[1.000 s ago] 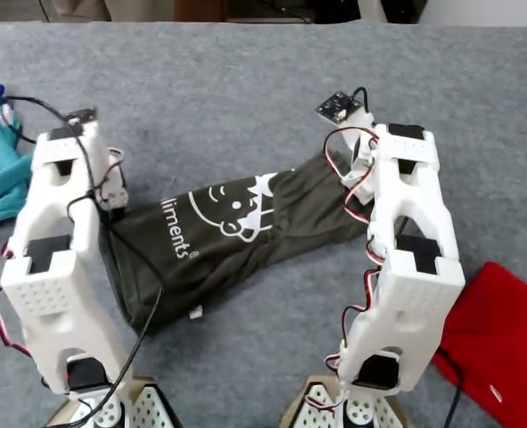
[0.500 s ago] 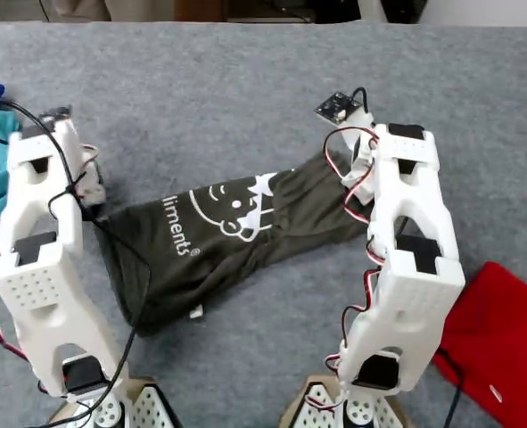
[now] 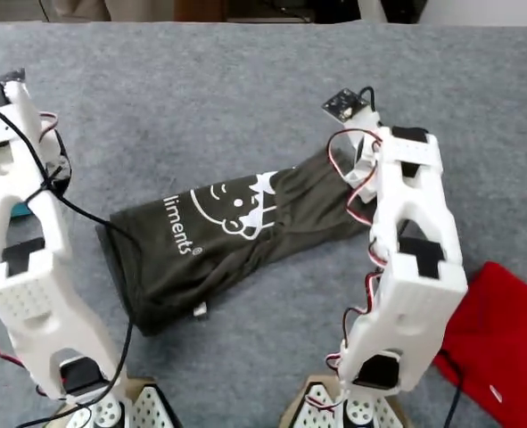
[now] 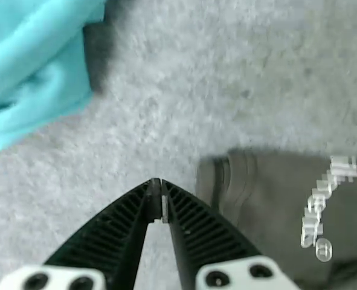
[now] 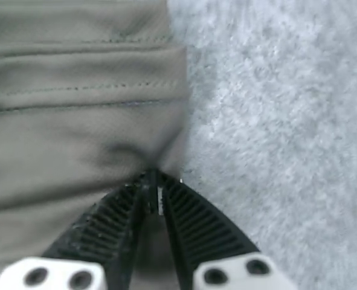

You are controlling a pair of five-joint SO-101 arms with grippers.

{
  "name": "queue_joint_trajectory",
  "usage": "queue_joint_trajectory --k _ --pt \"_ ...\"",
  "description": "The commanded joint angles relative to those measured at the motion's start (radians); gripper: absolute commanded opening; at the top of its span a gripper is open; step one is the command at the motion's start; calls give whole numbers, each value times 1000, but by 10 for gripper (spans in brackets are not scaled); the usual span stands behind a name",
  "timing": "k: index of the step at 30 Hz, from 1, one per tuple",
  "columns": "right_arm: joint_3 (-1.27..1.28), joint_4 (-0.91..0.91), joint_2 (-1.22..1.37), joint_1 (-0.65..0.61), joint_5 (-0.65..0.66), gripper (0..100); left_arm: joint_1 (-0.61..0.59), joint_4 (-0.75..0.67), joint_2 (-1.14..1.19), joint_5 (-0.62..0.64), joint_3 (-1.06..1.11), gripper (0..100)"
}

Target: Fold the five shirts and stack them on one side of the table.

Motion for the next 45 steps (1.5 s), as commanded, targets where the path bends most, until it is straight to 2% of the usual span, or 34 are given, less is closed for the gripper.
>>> queue_joint_trajectory --k 1,4,7,12,15,21,27,45 --pt "117 -52 -211 -62 -5 5 72 15 -188 -40 233 24" --pt "260 -130 -364 -99 -3 5 94 -21 -334 -54 422 31" --pt "337 -175 -486 -96 -12 5 84 -91 -472 -92 583 91" --pt "343 -253 -573 -5 -124 5 86 -192 -628 -74 848 174" --pt "337 -269 -568 42 -126 5 81 -245 -653 -21 947 200" --pt "341 -339 -538 94 -186 6 120 -275 -661 84 974 205" --pt "337 -411 -443 171 -192 6 181 -293 -653 149 944 205" --pt "274 -430 -354 171 -187 6 164 -546 -639 149 1155 244"
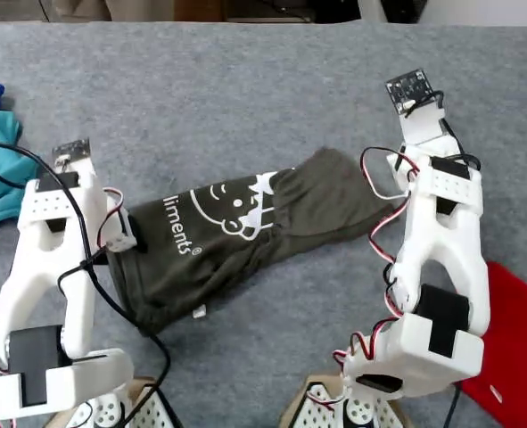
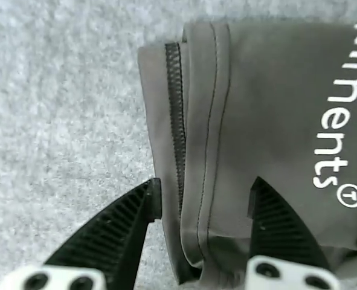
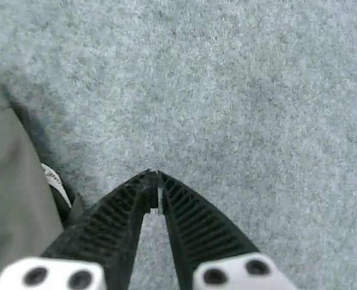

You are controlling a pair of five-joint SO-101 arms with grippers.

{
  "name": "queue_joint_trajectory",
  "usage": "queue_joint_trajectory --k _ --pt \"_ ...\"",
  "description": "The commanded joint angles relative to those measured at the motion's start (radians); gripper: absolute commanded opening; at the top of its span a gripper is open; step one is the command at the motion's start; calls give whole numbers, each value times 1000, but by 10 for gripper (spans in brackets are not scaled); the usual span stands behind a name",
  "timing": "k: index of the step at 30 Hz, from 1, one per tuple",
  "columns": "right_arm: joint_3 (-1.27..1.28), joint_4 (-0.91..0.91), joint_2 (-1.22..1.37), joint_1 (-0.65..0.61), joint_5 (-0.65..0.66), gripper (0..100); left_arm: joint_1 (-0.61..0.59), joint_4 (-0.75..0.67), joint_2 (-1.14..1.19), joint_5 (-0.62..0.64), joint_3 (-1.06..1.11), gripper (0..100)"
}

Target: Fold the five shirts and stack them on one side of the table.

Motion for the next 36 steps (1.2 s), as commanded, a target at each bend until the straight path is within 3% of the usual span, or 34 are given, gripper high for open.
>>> queue_joint_trajectory --k 1,8,17,22,27,36 --pt "-64 -23 4 13 -3 6 -5 -54 -2 8 41 243" --pt "-64 -23 4 13 -3 6 -9 -143 188 43 41 230" --pt "-62 -23 5 13 -3 6 -64 -107 337 58 -92 16" --pt "-62 -23 5 13 -3 6 -81 -107 340 55 -109 20" --pt "-62 -23 5 15 -3 6 -201 -107 344 52 -180 20" --pt "-59 -44 7 25 -5 6 -390 173 349 -75 -580 20"
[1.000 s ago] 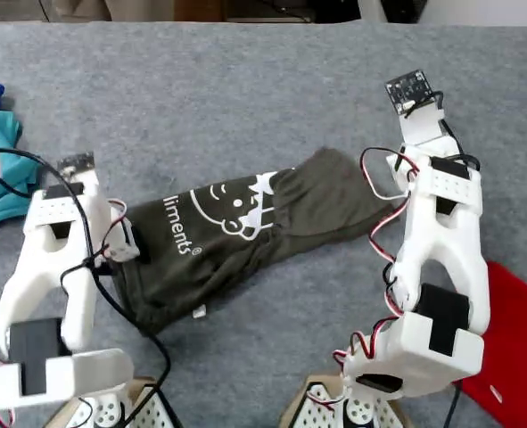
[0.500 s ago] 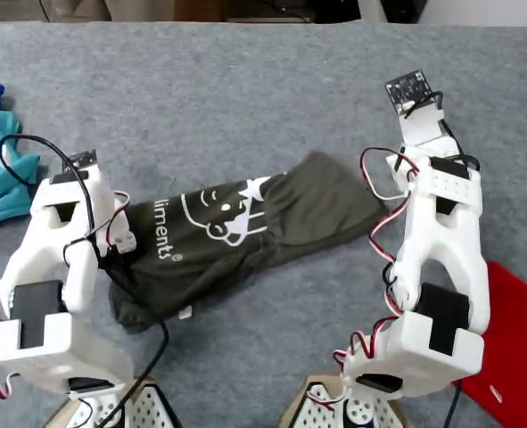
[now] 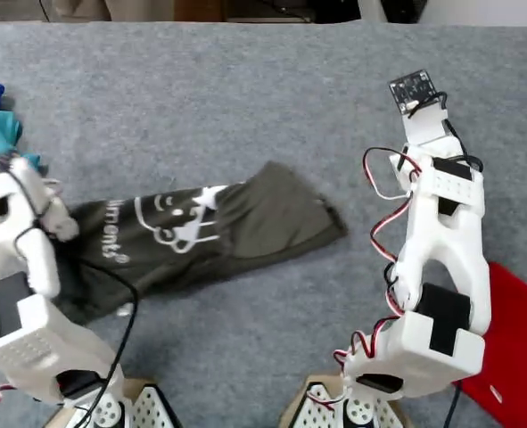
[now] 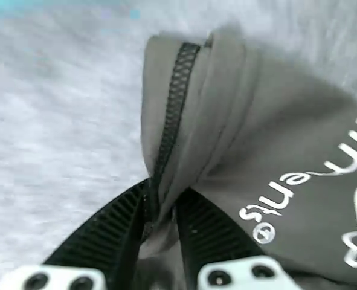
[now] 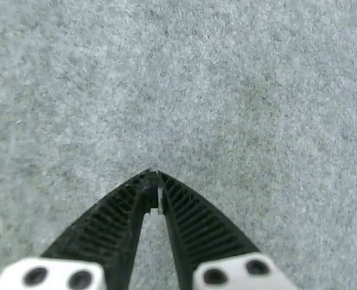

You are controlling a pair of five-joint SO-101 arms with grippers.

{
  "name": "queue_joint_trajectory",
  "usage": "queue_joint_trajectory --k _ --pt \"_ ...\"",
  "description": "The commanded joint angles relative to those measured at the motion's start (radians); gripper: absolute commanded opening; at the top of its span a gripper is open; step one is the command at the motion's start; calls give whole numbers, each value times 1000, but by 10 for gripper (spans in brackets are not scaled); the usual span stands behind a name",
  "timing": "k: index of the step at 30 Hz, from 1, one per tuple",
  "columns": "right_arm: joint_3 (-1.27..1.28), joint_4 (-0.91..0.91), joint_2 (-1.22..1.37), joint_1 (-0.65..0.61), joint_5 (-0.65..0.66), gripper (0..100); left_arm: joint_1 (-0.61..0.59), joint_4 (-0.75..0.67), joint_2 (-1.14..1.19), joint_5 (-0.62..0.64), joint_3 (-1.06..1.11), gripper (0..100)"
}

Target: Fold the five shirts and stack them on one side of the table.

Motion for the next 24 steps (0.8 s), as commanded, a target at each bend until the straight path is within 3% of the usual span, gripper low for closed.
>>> queue_joint_trajectory --k 1,6,13,24 --pt "-59 -21 -2 15 -5 6 -49 123 -8 -43 -218 20" --pt "-59 -21 -2 16 -5 6 -6 282 -8 -61 -391 20" --pt "-65 -23 27 21 -3 6 236 419 45 -48 -494 20" --pt "-166 -15 153 102 18 6 618 437 196 123 -755 21"
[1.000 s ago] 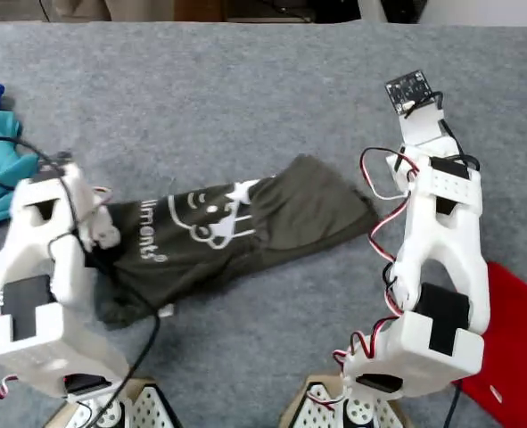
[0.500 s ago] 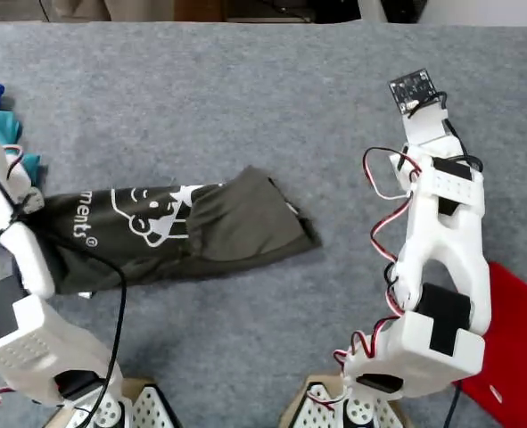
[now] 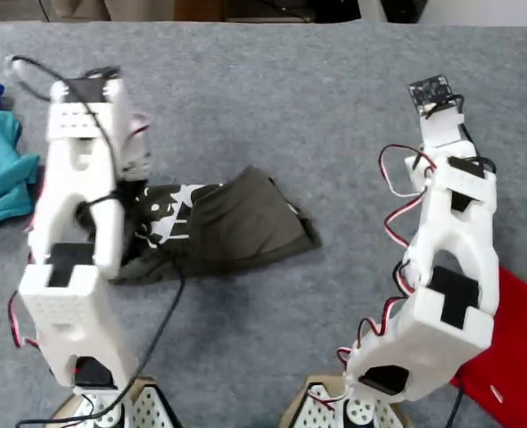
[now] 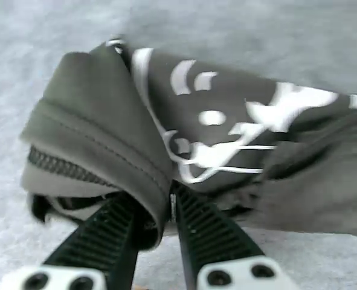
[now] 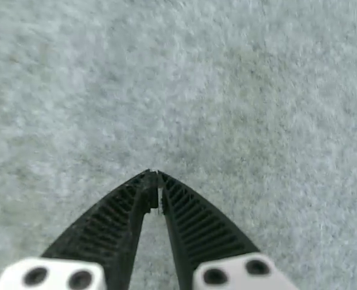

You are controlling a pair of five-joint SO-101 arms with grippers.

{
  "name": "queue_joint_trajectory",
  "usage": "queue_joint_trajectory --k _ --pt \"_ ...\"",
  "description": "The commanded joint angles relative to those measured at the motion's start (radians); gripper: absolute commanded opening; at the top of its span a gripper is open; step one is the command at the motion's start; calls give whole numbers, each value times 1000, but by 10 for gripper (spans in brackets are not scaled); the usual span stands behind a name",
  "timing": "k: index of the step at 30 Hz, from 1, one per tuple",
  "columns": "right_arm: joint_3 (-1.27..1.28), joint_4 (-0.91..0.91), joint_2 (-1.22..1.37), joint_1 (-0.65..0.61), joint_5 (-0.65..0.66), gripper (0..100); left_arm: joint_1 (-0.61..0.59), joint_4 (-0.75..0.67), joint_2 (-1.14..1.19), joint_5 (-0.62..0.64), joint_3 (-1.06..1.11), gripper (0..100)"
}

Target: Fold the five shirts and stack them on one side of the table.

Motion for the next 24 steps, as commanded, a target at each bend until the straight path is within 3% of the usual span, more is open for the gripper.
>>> queue_joint_trajectory --k 1,24 --pt "-62 -14 5 25 12 6 118 15 -5 23 -94 21" --pt "-67 -15 12 30 17 6 505 11 21 41 -121 21"
